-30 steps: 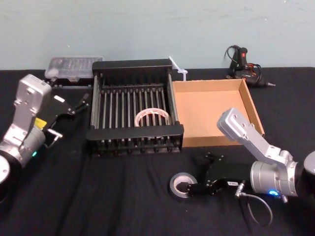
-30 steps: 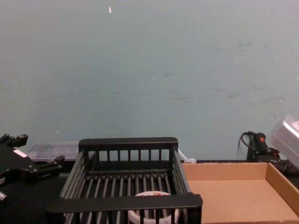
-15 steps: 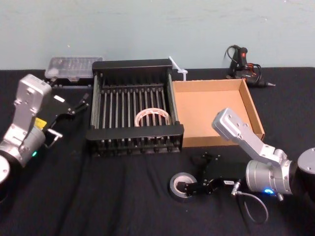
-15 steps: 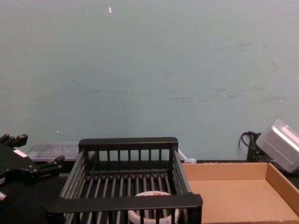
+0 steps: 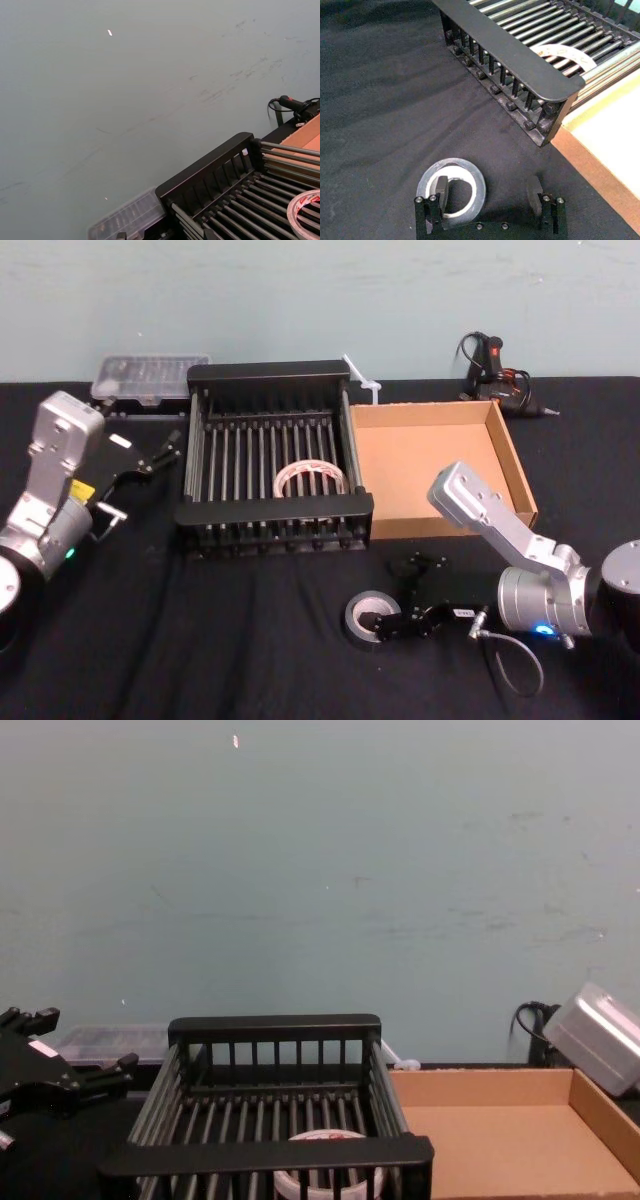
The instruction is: Pick up the white tape and place it into the black box , Pick up the silver tape and place it into the brown box.
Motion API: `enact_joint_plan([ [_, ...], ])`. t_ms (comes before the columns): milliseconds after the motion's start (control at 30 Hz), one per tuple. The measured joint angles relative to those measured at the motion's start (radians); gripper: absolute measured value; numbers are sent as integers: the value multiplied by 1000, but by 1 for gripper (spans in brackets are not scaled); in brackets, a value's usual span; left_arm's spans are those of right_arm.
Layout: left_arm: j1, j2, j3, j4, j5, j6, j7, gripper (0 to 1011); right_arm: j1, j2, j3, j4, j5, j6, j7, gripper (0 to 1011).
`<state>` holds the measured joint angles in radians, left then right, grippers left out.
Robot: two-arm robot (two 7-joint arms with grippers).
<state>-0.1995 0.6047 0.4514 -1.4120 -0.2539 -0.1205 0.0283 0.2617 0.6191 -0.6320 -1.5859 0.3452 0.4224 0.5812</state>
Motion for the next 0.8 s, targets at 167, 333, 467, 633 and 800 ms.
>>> enact_joint_plan([
  [167,0,0,0,0,0,0,0,1001,0,0,0,0,0,0,0,1002],
  [333,0,0,0,0,0,0,0,1001,0,1,0,0,0,0,0,1002],
  [467,0,0,0,0,0,0,0,1001,-1,1,0,0,1,0,0,948],
  [633,0,0,0,0,0,0,0,1001,-1,1,1,-1,1,0,0,842],
  [800,0,0,0,0,0,0,0,1001,-1,1,1,-1,2,0,0,678],
])
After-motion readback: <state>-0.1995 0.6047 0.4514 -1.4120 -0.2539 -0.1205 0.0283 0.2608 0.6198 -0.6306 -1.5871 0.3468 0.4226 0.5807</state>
